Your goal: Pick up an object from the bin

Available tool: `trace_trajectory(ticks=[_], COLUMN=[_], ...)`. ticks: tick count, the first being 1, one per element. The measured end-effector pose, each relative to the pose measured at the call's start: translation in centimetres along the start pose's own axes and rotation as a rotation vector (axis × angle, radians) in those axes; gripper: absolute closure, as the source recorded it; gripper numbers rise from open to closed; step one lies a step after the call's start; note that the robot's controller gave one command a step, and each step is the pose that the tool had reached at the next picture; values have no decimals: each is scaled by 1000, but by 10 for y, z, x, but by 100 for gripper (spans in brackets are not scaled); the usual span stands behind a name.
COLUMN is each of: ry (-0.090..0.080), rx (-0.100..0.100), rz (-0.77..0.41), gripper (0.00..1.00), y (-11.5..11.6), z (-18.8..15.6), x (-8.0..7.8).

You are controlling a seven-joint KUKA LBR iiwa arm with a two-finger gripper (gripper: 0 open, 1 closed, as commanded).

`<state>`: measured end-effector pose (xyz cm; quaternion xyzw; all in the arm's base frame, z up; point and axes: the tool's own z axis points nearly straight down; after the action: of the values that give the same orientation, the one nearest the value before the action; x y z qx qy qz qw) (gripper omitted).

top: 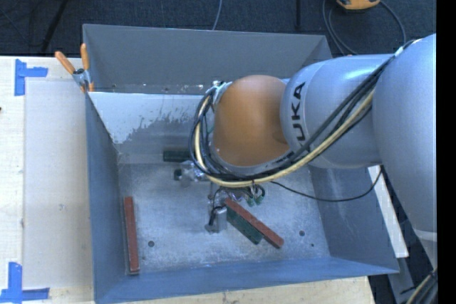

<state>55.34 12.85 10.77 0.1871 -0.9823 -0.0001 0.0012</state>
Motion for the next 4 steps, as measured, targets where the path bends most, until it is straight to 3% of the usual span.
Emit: trace_trajectory(ticks=[1, 2, 3, 4], ry=[0, -8, -3, -4], rx=[-4, 5, 0, 0], rz=[-96, -120, -130, 9], gripper=[0, 0, 0, 0], y=[-46, -83, -61, -53], z=[-25, -10, -7, 18], x=[-4, -11, -48, -39])
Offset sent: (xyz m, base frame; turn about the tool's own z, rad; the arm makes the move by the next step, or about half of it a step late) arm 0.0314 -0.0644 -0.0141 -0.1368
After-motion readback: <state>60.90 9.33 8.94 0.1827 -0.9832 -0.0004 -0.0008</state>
